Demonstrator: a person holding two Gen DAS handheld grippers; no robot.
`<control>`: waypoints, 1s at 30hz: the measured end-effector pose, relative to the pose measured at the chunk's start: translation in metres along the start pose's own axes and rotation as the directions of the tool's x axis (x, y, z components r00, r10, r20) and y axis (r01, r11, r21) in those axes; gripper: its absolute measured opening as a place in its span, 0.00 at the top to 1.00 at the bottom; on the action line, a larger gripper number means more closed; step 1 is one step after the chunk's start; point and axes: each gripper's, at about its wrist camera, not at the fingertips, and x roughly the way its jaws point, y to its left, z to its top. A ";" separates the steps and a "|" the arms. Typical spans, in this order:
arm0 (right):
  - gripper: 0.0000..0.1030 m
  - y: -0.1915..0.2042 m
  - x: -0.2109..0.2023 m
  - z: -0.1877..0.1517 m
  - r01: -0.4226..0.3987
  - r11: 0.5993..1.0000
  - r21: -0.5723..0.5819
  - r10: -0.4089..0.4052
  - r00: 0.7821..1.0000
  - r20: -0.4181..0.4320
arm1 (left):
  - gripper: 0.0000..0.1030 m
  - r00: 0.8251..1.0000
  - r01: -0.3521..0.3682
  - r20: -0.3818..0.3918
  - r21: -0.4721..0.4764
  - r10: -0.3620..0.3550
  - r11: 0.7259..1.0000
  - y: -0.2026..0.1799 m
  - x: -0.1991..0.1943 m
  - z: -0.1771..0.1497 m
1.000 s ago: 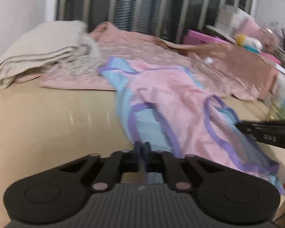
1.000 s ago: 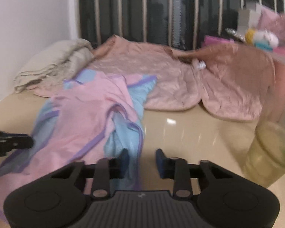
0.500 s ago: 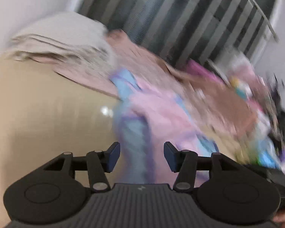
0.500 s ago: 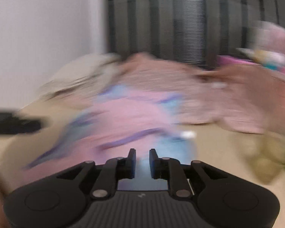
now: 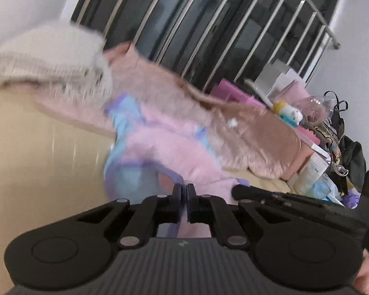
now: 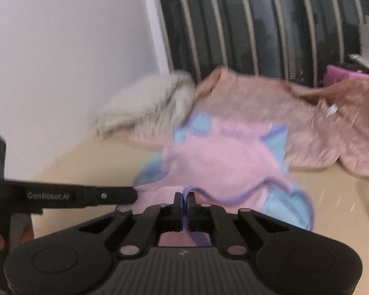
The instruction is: Fold clothes
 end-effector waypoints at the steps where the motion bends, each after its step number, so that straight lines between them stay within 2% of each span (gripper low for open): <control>1: 0.98 -0.005 0.003 0.004 0.025 1.000 0.011 -0.025 1.000 0.016 | 0.96 1.000 -0.013 0.024 0.018 0.013 1.000 -0.004 0.005 0.004; 2: 0.97 -0.011 0.007 0.008 0.050 0.998 0.022 -0.051 0.998 0.033 | 0.94 0.999 -0.031 0.013 0.013 0.030 0.999 -0.003 0.016 0.006; 4: 0.92 -0.022 0.027 0.007 0.159 0.987 0.033 -0.159 0.987 -0.006 | 0.90 0.998 -0.066 -0.010 0.004 0.066 0.998 -0.002 0.038 0.011; 5: 0.91 -0.027 0.039 0.006 0.217 0.976 0.036 -0.216 0.976 -0.031 | 0.90 0.994 -0.086 -0.061 -0.008 0.086 0.996 0.001 0.045 0.011; 7: 0.89 -0.031 0.039 0.000 0.282 0.959 0.031 -0.280 0.958 -0.069 | 0.86 0.995 -0.067 -0.081 -0.018 0.065 0.998 0.008 0.036 0.007; 8: 0.84 -0.031 0.027 -0.004 0.268 0.963 0.029 -0.266 0.962 -0.052 | 0.80 0.996 -0.045 -0.079 -0.017 0.044 0.999 0.011 0.028 0.003; 9: 0.67 -0.031 0.012 -0.008 0.237 0.971 0.028 -0.236 0.971 -0.022 | 0.64 0.996 -0.033 -0.081 -0.002 0.032 0.999 0.012 0.018 -0.001; 10: 0.59 -0.030 -0.004 -0.014 0.200 0.980 0.021 -0.200 0.980 0.007 | 0.52 0.997 -0.031 -0.073 0.017 0.033 0.999 0.013 0.008 -0.007; 11: 0.52 -0.027 -0.017 -0.020 0.170 0.985 0.008 -0.170 0.985 0.017 | 0.50 0.997 -0.034 -0.067 0.035 0.037 0.999 0.011 0.002 -0.013; 12: 0.53 -0.023 -0.028 -0.026 0.144 0.990 -0.006 -0.144 0.989 0.020 | 0.49 0.997 -0.038 -0.060 0.053 0.041 0.998 0.010 -0.004 -0.019; 16: 0.54 0.004 -0.048 -0.052 0.102 0.987 -0.125 -0.102 0.995 0.012 | 0.49 0.993 -0.036 -0.106 0.115 0.049 0.993 0.004 -0.012 -0.041; 18: 0.61 0.012 -0.047 -0.061 0.120 0.980 -0.159 -0.122 0.993 -0.004 | 0.49 0.990 -0.052 -0.119 0.148 0.070 0.988 -0.001 -0.013 -0.052; 20: 0.68 0.017 -0.042 -0.067 0.151 0.973 -0.171 -0.158 0.987 -0.024 | 0.50 0.987 -0.099 -0.102 0.215 0.123 0.972 -0.008 -0.013 -0.059; 21: 0.71 0.016 -0.041 -0.070 0.163 0.973 -0.162 -0.171 0.984 -0.040 | 0.53 0.984 -0.123 -0.092 0.247 0.150 0.961 -0.012 -0.013 -0.062; 23: 0.77 0.013 -0.040 -0.075 0.183 0.974 -0.135 -0.193 0.979 -0.068 | 0.72 0.968 -0.219 -0.050 0.314 0.246 0.924 -0.019 -0.013 -0.069; 24: 0.79 0.012 -0.042 -0.077 0.189 0.974 -0.126 -0.199 0.978 -0.066 | 0.87 0.959 -0.253 -0.035 0.332 0.280 0.909 -0.022 -0.014 -0.071; 25: 0.81 0.011 -0.045 -0.078 0.196 0.973 -0.123 -0.205 0.976 -0.067 | 0.91 0.954 -0.277 -0.015 0.334 0.299 0.901 -0.023 -0.017 -0.072; 29: 0.83 0.008 -0.057 -0.083 0.222 0.969 -0.107 -0.232 0.968 -0.097 | 0.89 0.948 -0.312 0.040 0.332 0.317 0.890 -0.027 -0.035 -0.078; 30: 0.83 0.007 -0.060 -0.083 0.223 0.970 -0.101 -0.233 0.967 -0.104 | 0.85 0.960 -0.271 0.022 0.312 0.278 0.911 -0.024 -0.040 -0.077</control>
